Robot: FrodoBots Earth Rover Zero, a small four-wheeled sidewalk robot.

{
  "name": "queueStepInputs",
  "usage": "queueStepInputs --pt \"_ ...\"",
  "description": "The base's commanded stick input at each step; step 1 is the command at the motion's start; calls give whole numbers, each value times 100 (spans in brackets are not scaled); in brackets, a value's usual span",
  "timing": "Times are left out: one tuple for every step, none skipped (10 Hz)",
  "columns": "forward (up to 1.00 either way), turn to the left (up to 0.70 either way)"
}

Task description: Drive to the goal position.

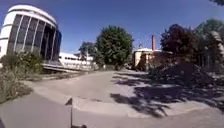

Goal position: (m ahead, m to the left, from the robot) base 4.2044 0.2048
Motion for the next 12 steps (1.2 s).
queueStepInputs --pt "60 0" --pt "60 0" --pt "60 0" --pt "60 0" --pt "60 0" --pt "60 0" --pt "60 0" --pt "60 0" --pt "60 0" --pt "60 0" --pt "60 0" --pt "60 0"
